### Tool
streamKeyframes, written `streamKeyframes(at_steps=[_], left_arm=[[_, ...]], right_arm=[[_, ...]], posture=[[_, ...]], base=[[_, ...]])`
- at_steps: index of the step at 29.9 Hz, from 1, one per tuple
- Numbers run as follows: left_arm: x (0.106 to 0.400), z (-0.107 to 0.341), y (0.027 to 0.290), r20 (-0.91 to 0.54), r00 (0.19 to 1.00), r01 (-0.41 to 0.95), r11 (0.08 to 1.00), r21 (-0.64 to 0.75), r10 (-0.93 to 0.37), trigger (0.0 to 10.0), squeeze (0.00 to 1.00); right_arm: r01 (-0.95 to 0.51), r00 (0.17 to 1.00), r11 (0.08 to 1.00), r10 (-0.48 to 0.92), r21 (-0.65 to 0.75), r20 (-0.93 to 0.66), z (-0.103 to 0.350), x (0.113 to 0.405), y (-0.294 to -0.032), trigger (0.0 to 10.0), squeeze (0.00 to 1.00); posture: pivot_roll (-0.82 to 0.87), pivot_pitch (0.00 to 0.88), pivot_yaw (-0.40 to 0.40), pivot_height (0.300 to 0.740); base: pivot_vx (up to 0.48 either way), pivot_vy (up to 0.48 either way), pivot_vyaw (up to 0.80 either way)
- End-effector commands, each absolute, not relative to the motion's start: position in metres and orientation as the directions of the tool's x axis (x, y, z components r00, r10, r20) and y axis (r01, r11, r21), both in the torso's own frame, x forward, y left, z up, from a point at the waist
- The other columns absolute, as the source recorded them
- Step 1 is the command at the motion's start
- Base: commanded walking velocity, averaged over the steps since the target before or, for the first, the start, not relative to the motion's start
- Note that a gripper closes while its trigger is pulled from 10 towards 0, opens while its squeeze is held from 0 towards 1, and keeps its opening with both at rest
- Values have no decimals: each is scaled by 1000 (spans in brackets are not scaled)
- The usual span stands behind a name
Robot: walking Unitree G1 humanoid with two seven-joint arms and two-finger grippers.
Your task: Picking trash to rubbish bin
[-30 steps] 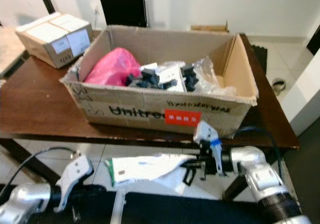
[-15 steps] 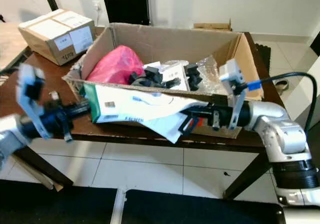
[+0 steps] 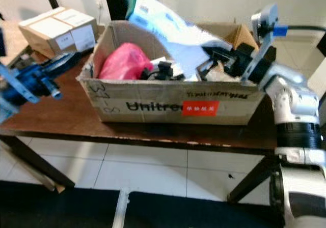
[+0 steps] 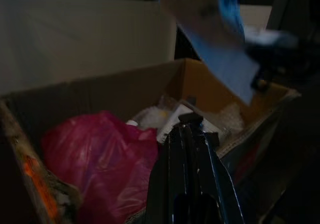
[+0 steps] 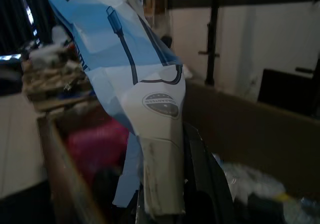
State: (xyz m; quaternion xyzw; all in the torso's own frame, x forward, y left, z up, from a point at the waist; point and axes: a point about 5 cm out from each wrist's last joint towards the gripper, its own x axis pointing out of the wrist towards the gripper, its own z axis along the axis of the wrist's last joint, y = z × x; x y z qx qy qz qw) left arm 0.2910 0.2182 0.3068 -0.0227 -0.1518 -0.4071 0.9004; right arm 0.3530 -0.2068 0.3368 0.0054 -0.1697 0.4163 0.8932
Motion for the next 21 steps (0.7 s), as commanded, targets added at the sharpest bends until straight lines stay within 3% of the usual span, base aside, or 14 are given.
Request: streamKeyframes(at_steps=[1, 4, 6, 7, 9, 11, 16, 21], left_arm=[[296, 305, 206, 260, 619, 748, 657, 91, -741, 10000, 0], [305, 297, 202, 209, 649, 730, 676, 101, -732, 10000, 0], [314, 287, 198, 148, 680, 708, 695, 125, -718, 10000, 0], [314, 287, 198, 148, 680, 708, 695, 125, -718, 10000, 0], [318, 281, 194, 118, 688, 703, 697, 141, -717, 10000, 0], [320, 276, 186, 87, 675, 718, 679, 155, -733, 10000, 0], [318, 270, 183, 42, 662, 733, 658, 175, -748, 10000, 0], [321, 277, 192, 57, 685, 705, 681, 198, -726, 10000, 0]], right_arm=[[-725, 605, 676, 715, -130, 350, 349, 355, -208, 10000, 0], [-651, 667, 738, 667, -175, 332, 352, 364, -208, 10000, 0], [-483, 788, 812, 566, -328, 241, 342, 379, -210, 10000, 0], [-483, 788, 812, 566, -328, 241, 342, 379, -210, 10000, 0], [-358, 854, 803, 488, -477, 181, 330, 387, -210, 10000, 0], [-277, 887, 726, 445, -630, 123, 311, 392, -209, 10000, 0], [-314, 888, 649, 458, -693, 27, 286, 392, -207, 10000, 0], [-478, 814, 645, 580, -596, -24, 277, 389, -202, 10000, 0]], posture=[[-55, 124, 11, 740], [-53, 126, 11, 740], [-57, 126, 14, 740], [-57, 126, 14, 740], [-57, 126, 14, 740], [-57, 128, 16, 740], [-54, 130, 15, 740], [-50, 132, 17, 740]], base=[[0, 0, 0], [0, 0, 0], [0, 0, 0], [0, 0, 0], [0, 0, 0], [0, 0, 0], [0, 0, 0], [0, 0, 0]])
